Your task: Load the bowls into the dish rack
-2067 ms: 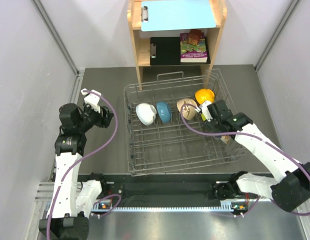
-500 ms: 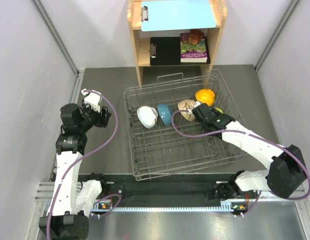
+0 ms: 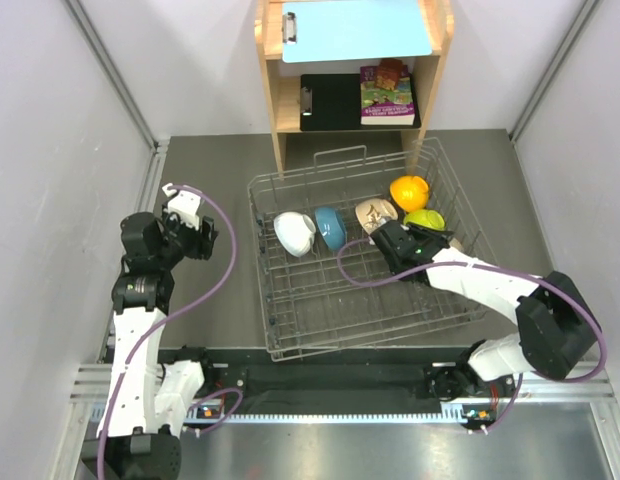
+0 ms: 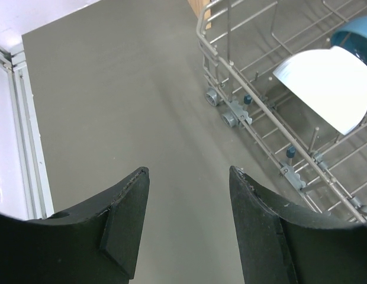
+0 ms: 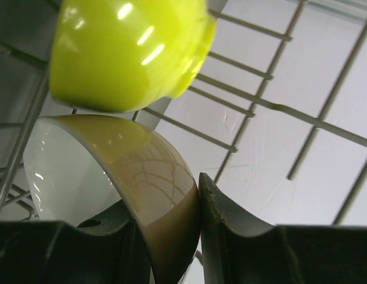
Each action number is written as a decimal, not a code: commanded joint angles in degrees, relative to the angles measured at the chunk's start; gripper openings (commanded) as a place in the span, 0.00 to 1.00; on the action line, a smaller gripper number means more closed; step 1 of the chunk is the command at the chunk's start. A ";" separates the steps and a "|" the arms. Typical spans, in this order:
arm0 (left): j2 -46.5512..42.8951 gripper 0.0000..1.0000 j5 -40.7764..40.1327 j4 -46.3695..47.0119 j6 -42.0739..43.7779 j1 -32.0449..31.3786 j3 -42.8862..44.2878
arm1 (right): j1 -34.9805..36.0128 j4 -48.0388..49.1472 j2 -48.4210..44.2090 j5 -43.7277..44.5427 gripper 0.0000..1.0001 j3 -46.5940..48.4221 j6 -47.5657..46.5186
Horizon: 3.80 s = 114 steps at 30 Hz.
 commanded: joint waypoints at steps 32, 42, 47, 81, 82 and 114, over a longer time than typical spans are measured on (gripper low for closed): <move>-1.91 0.62 1.01 0.39 0.76 0.83 -1.83 | 4.20 12.99 4.36 8.96 0.00 -12.48 -12.31; -2.26 0.62 0.92 0.30 0.94 0.83 -2.44 | 6.22 5.00 7.00 5.54 0.30 -8.87 -5.63; -2.26 0.62 1.10 0.74 0.76 0.83 -2.79 | 6.40 2.00 7.27 4.04 0.54 -7.56 -3.34; -2.96 0.62 1.63 -0.40 0.76 0.92 -2.44 | 5.52 -3.01 4.90 -9.22 0.73 -0.35 10.99; -3.05 0.62 1.63 -0.49 0.76 1.01 -2.18 | 5.35 -3.01 4.72 -9.75 0.75 -0.26 11.34; -2.61 0.62 2.94 -3.48 0.94 1.01 2.04 | 1.22 -3.45 -3.54 -32.08 0.91 1.24 22.50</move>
